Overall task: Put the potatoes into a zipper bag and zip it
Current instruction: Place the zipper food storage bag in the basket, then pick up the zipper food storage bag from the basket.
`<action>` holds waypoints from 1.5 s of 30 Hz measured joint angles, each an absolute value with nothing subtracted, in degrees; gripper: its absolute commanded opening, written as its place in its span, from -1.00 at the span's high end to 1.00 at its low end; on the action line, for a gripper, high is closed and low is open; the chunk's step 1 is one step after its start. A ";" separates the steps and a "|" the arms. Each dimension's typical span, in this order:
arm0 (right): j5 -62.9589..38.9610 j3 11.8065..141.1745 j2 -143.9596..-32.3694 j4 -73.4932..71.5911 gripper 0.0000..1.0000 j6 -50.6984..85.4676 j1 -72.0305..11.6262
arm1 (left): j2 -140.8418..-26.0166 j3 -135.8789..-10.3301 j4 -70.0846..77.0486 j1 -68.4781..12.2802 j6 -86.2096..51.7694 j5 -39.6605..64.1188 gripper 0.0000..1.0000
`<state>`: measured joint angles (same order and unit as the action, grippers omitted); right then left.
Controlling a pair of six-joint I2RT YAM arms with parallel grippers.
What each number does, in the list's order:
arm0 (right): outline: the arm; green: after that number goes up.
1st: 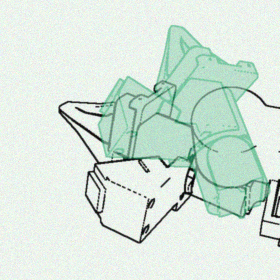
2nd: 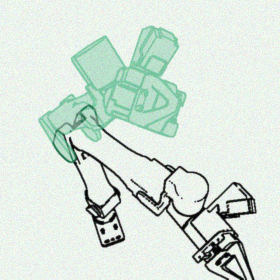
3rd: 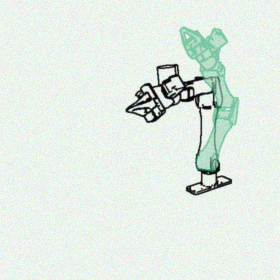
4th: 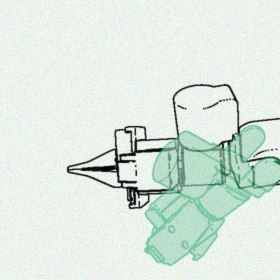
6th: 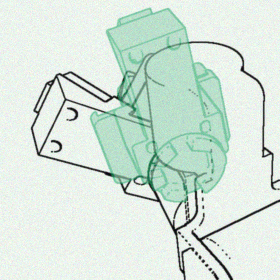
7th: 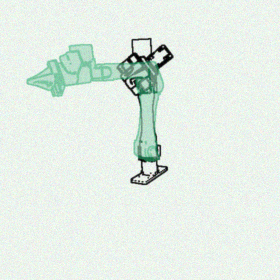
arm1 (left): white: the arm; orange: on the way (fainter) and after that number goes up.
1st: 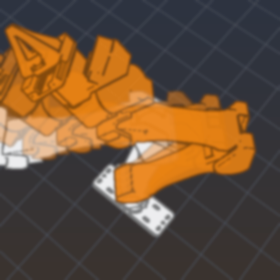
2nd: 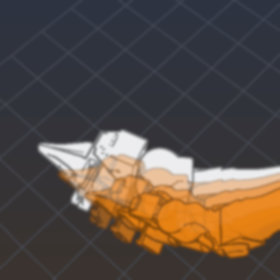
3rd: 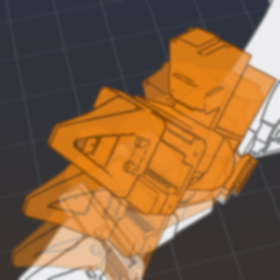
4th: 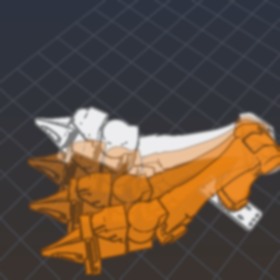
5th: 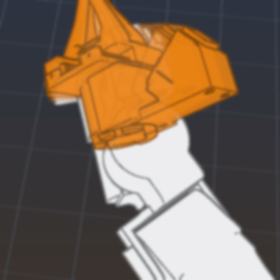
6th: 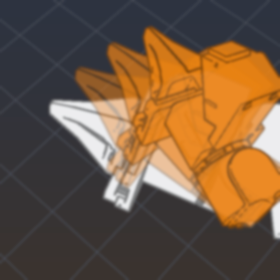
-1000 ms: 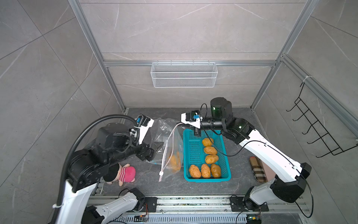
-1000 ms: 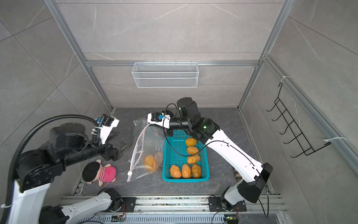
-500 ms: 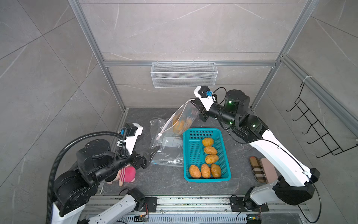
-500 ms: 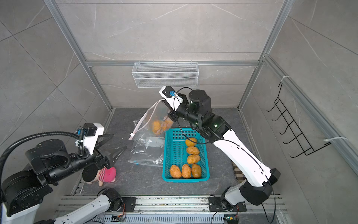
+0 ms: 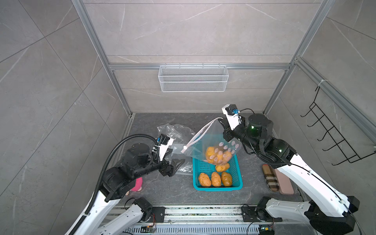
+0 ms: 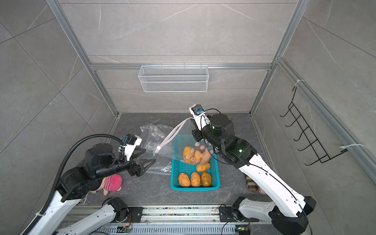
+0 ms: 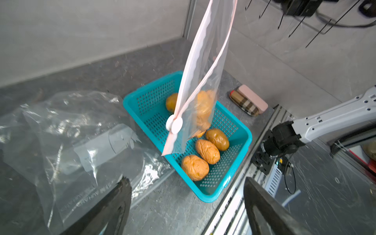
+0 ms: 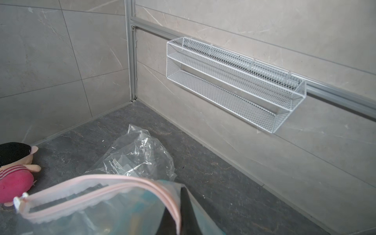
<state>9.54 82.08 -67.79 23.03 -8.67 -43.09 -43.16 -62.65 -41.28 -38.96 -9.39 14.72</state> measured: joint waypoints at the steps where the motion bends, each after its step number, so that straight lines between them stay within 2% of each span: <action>1: 9.85 81.45 -67.81 23.22 1.00 -8.25 -43.09 | -42.85 -59.53 -38.68 -38.96 -10.72 15.40 -0.66; 8: 11.60 80.97 -69.76 23.73 1.00 -7.03 -42.87 | -44.42 -43.66 -22.44 -38.96 -21.80 18.20 -0.50; 17: 11.14 81.45 -71.59 23.86 1.00 -7.03 -42.17 | -45.98 -40.34 -11.33 -38.96 -26.37 18.22 -0.30; 25: 8.80 78.48 -67.85 23.70 1.00 -7.27 -41.63 | -43.97 -34.79 -5.87 -38.96 -23.81 10.33 -0.30; 31: 3.27 72.55 -60.42 23.14 1.00 -8.01 -41.58 | -40.32 -27.53 -0.10 -38.09 -21.63 6.20 -0.34; 45: -6.35 61.73 -45.21 22.87 1.00 -10.11 -41.58 | -34.35 -20.80 14.92 -37.93 -10.46 17.19 -0.41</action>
<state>-6.35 61.73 -45.21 22.87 -10.11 -41.58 -34.35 -20.80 14.92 -37.93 -10.46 17.19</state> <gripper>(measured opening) 0.042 0.702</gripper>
